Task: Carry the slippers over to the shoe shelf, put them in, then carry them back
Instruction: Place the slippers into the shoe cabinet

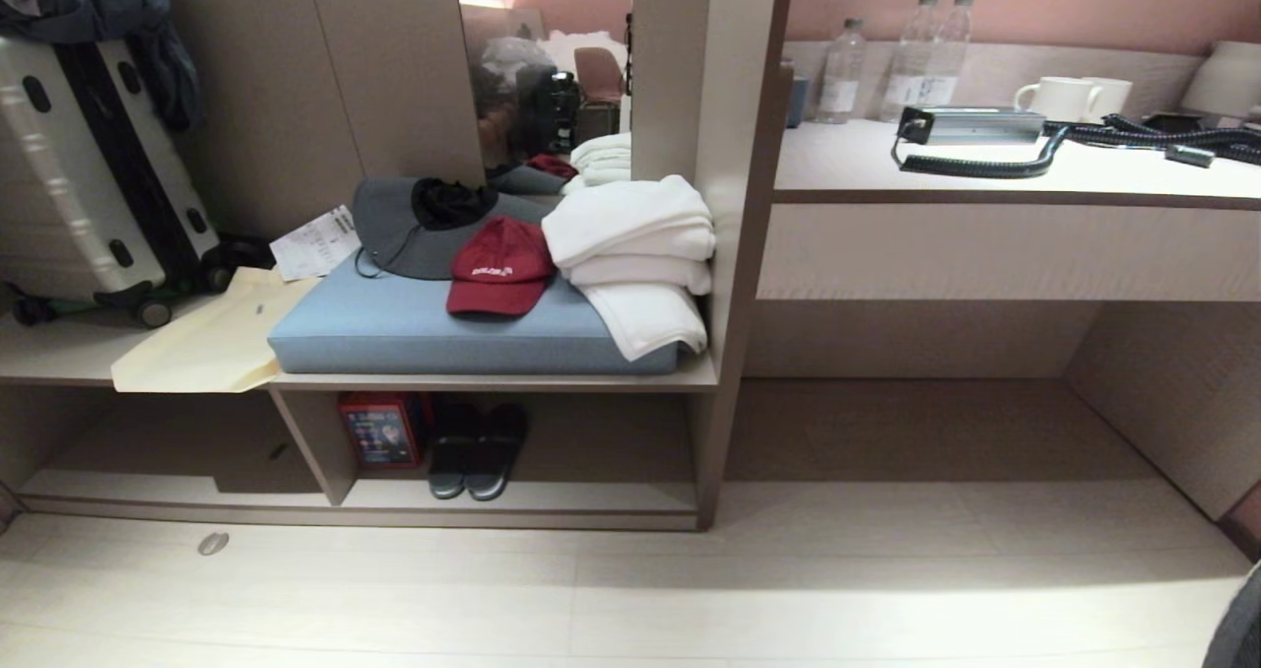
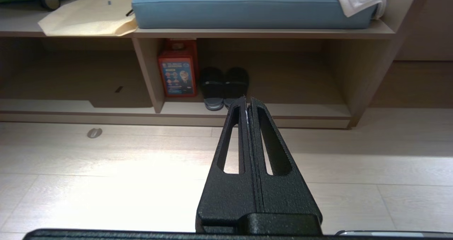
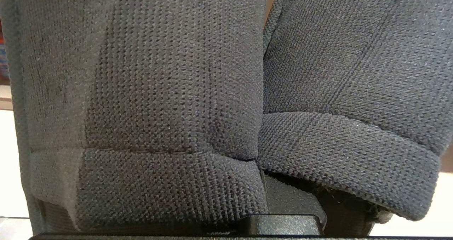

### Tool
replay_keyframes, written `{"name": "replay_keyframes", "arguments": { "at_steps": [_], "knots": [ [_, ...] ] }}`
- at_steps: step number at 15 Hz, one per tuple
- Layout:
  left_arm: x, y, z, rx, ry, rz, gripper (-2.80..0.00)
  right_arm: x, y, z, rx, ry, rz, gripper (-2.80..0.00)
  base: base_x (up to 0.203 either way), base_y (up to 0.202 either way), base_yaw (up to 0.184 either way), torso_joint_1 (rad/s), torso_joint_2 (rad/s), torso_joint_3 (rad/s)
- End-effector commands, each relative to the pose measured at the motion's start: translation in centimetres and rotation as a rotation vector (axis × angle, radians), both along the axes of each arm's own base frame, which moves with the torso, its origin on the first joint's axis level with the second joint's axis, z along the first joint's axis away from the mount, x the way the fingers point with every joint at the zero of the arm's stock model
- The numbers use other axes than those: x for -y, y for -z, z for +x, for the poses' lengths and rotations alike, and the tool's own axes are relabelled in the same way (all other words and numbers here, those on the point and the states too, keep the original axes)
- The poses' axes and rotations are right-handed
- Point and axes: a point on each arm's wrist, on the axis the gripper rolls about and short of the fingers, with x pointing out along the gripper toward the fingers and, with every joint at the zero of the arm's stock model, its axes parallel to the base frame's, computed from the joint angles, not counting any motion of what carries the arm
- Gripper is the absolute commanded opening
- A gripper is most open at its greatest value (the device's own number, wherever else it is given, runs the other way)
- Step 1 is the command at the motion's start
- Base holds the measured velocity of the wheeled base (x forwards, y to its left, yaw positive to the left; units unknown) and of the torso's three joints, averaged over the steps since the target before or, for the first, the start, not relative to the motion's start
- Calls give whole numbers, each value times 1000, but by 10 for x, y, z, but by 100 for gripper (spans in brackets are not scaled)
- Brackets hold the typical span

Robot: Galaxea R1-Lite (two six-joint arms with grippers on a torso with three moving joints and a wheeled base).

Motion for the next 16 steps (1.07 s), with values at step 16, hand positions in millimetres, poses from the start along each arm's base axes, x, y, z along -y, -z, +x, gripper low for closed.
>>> {"name": "replay_keyframes", "arguments": {
  "at_steps": [16],
  "knots": [
    [0, 0, 0, -2, 0, 0, -280, 0, 0, 0, 0, 0, -1, -280, 0, 196, -2, 2, 3, 2]
  ]
}}
